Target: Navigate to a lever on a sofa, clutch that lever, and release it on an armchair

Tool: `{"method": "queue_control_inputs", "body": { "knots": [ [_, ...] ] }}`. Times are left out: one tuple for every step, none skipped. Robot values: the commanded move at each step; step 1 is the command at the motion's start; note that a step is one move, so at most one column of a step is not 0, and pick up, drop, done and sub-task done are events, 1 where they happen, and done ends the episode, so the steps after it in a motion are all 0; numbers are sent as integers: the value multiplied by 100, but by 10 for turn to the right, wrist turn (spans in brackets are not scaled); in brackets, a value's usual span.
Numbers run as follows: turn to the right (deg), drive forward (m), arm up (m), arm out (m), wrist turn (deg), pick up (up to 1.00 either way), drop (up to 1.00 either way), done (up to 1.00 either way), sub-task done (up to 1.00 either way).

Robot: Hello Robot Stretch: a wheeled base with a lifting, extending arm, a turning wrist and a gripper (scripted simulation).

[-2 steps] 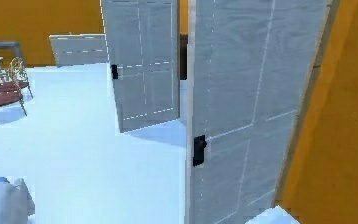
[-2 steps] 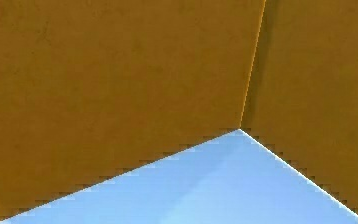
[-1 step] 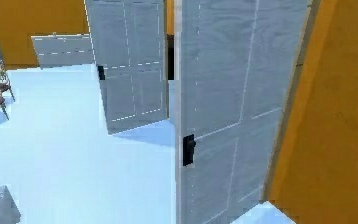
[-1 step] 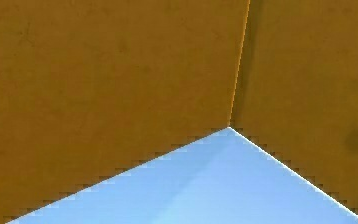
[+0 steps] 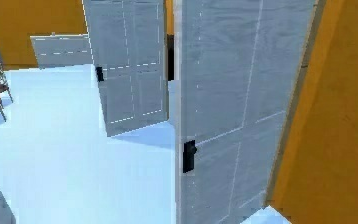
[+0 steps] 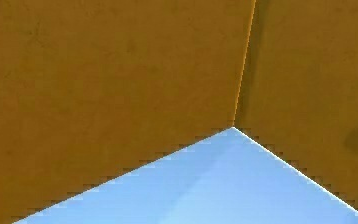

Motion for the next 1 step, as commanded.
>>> {"method": "queue_control_inputs", "body": {
  "knots": [
    [-180, 0, 0, 0, 0, 0, 0, 0, 0]
  ]
}}
